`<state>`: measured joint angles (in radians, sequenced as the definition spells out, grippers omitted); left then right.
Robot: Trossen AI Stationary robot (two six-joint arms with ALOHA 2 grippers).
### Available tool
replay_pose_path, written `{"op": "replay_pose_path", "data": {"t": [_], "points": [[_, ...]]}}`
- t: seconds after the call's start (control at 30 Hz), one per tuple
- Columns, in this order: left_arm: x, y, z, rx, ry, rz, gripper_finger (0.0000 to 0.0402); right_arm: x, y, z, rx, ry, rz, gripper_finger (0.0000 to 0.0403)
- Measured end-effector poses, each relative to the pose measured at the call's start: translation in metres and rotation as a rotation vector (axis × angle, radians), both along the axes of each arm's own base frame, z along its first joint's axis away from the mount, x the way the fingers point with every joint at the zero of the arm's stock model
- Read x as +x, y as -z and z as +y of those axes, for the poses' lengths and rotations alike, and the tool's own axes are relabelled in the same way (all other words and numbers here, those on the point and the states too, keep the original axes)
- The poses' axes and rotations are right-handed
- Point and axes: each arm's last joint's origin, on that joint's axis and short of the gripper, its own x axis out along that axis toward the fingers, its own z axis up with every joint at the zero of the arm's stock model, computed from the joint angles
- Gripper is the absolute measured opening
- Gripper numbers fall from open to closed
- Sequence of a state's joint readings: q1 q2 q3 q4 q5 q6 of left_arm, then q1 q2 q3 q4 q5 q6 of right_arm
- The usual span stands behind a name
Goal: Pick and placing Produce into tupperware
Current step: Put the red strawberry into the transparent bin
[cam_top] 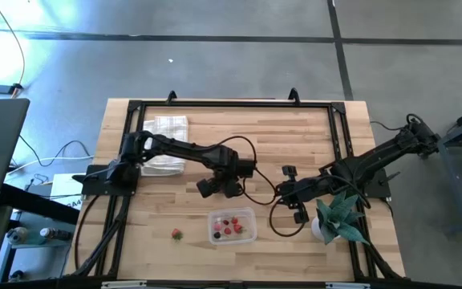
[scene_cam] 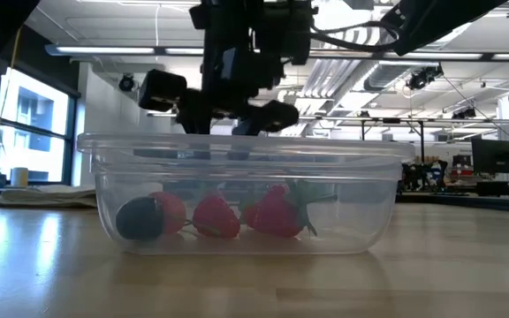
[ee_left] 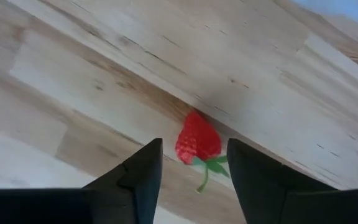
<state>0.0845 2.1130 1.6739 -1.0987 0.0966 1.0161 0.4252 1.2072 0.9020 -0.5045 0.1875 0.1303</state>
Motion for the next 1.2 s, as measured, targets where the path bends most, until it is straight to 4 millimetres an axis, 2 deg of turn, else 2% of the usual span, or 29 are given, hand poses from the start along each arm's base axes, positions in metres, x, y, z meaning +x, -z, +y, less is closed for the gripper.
{"op": "replay_pose_path", "data": {"t": [0.17,0.6,0.97,1.2], "points": [[0.002,0.014,-0.001,-0.01,0.001,0.045,0.0166,0.0,0.0,0.0,0.0,-0.001,0.002,0.009],[0.004,0.037,0.001,0.009,-0.006,0.106,0.0166,0.0,0.0,0.0,-0.003,0.001,0.003,0.009],[-0.006,0.032,-0.002,0.035,-0.17,0.239,0.0166,0.0,0.001,0.0,-0.003,0.001,0.005,0.009],[-0.007,0.031,-0.003,0.02,-0.227,0.256,0.0166,0.0,0.001,0.0,-0.004,0.001,0.006,0.009]]}}
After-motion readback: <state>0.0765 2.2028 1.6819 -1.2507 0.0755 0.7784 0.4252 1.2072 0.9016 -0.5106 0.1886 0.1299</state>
